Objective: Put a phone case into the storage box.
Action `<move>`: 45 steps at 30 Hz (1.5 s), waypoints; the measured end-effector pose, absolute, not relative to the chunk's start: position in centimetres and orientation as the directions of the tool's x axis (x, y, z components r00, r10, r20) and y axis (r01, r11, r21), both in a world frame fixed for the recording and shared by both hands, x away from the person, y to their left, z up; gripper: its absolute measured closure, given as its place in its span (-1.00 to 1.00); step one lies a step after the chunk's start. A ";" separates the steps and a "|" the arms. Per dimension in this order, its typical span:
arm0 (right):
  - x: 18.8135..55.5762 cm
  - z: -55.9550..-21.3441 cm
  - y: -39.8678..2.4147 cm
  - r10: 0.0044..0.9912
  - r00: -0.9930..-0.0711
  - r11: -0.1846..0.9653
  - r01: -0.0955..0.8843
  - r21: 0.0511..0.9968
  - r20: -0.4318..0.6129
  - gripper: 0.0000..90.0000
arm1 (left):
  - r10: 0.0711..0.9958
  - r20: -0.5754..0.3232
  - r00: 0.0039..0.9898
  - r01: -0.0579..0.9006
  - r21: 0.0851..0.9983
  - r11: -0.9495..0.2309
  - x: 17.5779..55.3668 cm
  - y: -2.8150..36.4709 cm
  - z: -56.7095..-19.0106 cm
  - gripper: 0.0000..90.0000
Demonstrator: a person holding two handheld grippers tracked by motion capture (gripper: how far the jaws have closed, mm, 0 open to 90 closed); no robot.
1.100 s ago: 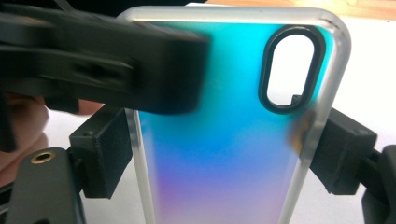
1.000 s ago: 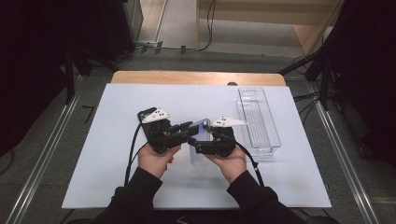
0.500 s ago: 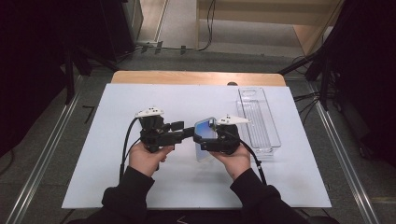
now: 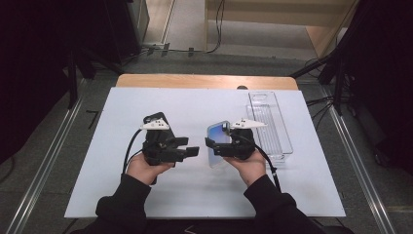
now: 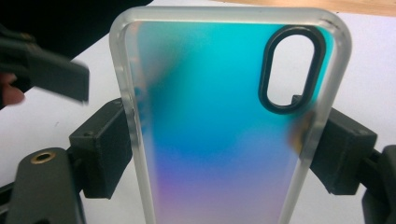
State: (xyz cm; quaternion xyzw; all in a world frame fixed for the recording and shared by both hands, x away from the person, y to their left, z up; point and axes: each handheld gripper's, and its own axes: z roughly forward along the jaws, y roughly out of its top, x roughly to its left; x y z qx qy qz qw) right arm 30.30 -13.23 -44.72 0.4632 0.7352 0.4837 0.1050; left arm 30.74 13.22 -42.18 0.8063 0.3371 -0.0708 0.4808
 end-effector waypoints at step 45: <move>30.3 -41.3 -16.9 0.729 -0.619 0.155 0.567 0.809 0.294 -0.65 | 0.502 -0.396 0.769 0.618 0.660 -0.427 28.6 18.8 -45.8 -0.30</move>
